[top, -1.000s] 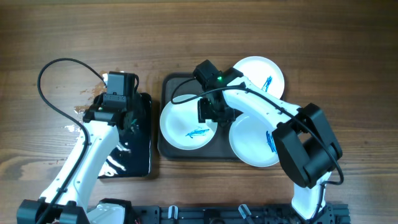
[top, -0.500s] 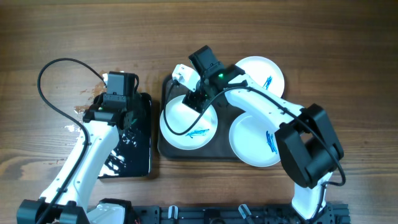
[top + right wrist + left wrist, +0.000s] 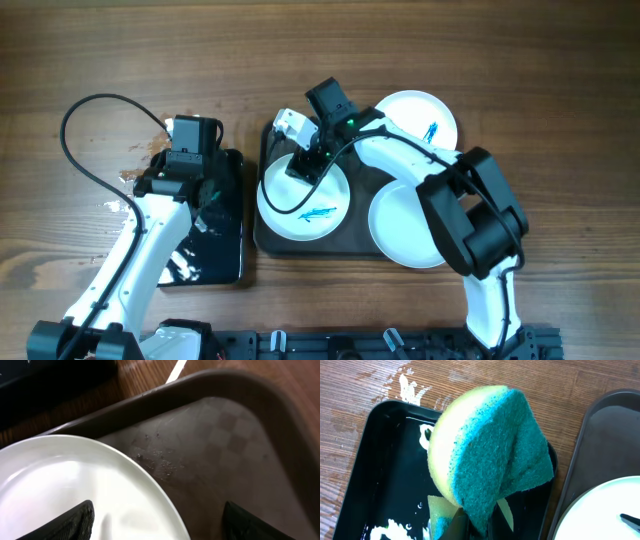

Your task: Clean dirty plates on tray and stack at the side

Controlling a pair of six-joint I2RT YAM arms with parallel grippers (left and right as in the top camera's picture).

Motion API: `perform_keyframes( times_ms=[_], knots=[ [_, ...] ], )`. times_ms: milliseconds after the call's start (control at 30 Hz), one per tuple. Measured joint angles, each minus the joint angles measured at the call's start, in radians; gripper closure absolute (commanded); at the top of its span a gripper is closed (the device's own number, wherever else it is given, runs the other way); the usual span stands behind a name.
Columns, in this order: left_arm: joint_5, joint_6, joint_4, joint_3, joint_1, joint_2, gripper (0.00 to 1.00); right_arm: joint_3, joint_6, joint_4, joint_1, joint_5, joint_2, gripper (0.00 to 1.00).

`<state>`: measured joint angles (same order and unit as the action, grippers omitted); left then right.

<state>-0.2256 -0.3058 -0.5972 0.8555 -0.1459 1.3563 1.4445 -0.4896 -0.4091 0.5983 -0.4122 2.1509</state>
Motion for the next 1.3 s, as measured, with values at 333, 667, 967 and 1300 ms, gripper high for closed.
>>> perform_keyframes(
  times_ms=[333,667,967,1300],
  knots=[
    [0.0,0.0,-0.016,0.0,0.0,0.0,0.96,0.0,0.026,0.034,0.0,-0.014,0.01,0.67],
    [0.0,0.0,-0.016,0.0,0.0,0.0,0.96,0.005,0.027,0.032,-0.008,-0.02,0.011,0.96],
    [0.0,0.0,-0.016,0.0,0.0,0.0,0.96,0.005,0.138,0.009,-0.076,-0.011,0.011,0.96],
    [0.0,0.0,-0.016,0.0,0.0,0.0,0.96,0.006,0.198,-0.097,-0.14,0.181,-0.064,0.96]
  ],
)
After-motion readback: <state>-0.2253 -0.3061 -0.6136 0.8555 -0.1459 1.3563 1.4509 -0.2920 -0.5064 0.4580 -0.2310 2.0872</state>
